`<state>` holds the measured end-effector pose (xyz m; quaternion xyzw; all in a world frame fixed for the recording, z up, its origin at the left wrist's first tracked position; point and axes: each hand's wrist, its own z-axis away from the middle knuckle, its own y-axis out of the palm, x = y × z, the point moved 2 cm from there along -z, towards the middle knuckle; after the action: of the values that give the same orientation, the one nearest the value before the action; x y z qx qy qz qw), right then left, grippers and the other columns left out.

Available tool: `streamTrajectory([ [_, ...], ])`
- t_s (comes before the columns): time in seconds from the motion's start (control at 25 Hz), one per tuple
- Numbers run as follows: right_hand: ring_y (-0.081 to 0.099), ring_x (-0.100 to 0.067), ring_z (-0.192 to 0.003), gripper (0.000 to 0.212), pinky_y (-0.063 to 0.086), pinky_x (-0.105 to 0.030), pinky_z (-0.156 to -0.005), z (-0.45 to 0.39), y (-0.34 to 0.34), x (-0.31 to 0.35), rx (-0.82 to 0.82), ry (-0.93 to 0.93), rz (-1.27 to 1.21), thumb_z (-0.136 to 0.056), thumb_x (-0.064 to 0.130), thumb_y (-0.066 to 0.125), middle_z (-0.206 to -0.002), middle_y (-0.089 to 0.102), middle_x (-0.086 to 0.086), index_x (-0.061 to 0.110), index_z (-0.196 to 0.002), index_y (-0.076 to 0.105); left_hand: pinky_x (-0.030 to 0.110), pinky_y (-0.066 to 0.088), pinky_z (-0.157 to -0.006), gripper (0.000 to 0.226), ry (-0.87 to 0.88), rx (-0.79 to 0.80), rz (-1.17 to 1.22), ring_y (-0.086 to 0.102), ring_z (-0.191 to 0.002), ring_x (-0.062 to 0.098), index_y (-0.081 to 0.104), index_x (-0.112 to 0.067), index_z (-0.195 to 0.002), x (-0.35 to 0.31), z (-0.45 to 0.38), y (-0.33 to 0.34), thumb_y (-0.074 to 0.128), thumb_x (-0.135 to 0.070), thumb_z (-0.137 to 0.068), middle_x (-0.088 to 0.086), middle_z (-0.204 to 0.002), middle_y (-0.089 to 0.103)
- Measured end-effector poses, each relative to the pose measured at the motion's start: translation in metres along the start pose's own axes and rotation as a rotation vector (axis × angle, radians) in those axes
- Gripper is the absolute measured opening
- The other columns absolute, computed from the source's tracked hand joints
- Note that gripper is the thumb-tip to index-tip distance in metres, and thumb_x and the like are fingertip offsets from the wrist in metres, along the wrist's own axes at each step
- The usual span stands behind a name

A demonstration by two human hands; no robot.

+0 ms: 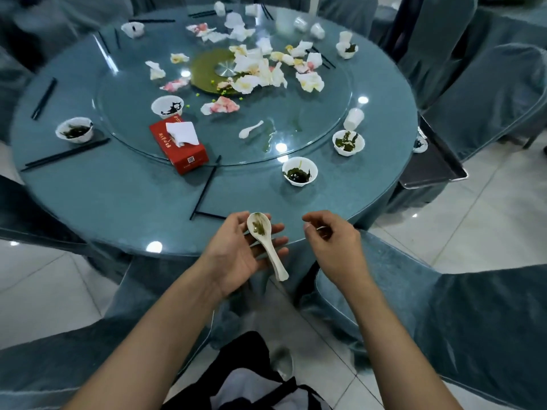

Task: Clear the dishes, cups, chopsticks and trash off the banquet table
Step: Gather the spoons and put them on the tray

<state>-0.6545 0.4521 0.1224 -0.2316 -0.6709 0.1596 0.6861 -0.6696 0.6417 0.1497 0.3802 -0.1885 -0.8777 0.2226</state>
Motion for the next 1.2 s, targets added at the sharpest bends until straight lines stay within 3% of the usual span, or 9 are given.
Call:
streamTrajectory([
  [0.36,0.065,-0.005,-0.08,0.012,0.056,-0.029,-0.08,-0.082,0.02,-0.003,0.087,-0.057,0.007,-0.094,0.021,0.068,-0.094,0.071,0.006,0.023,-0.104,0.074,0.049,0.061,-0.08,0.043,0.06,-0.079,0.086,0.068,-0.094,0.037,0.063,-0.001,-0.122,-0.031,-0.053,0.004,0.039,-0.03,-0.101,0.023,-0.115,0.07],
  [0.56,0.063,0.002,-0.081,0.012,0.046,-0.012,-0.071,-0.135,0.035,0.002,0.139,-0.038,0.03,-0.094,0.024,0.067,-0.092,0.069,0.013,0.03,-0.102,0.072,0.049,0.061,-0.081,0.042,0.077,-0.094,0.117,0.069,-0.092,0.036,0.064,-0.002,-0.119,-0.066,-0.095,0.005,0.04,-0.031,-0.101,0.023,-0.116,0.07],
  [0.76,0.062,0.005,-0.084,0.013,0.042,-0.003,-0.07,-0.197,0.057,0.019,0.154,-0.035,0.043,-0.095,0.023,0.066,-0.092,0.069,0.016,0.027,-0.104,0.073,0.049,0.061,-0.081,0.041,0.086,-0.107,0.138,0.069,-0.096,0.037,0.063,-0.002,-0.121,-0.114,-0.139,0.001,0.042,-0.031,-0.1,0.023,-0.118,0.07],
  [0.96,0.063,-0.001,-0.08,0.013,0.051,-0.021,-0.077,-0.245,0.084,0.035,0.154,-0.013,0.047,-0.094,0.023,0.065,-0.091,0.07,0.013,0.026,-0.104,0.074,0.046,0.061,-0.074,0.043,0.082,-0.121,0.136,0.072,-0.092,0.036,0.063,-0.001,-0.124,-0.158,-0.178,-0.008,0.042,-0.03,-0.099,0.021,-0.115,0.072],
  [1.2,0.064,-0.002,-0.081,0.012,0.053,-0.025,-0.077,-0.286,0.101,0.036,0.176,0.004,0.082,-0.093,0.027,0.065,-0.093,0.07,0.009,0.029,-0.102,0.073,0.045,0.061,-0.071,0.044,0.065,-0.142,0.176,0.072,-0.086,0.034,0.062,0.0,-0.126,-0.186,-0.211,-0.016,0.041,-0.03,-0.1,0.02,-0.113,0.073],
])
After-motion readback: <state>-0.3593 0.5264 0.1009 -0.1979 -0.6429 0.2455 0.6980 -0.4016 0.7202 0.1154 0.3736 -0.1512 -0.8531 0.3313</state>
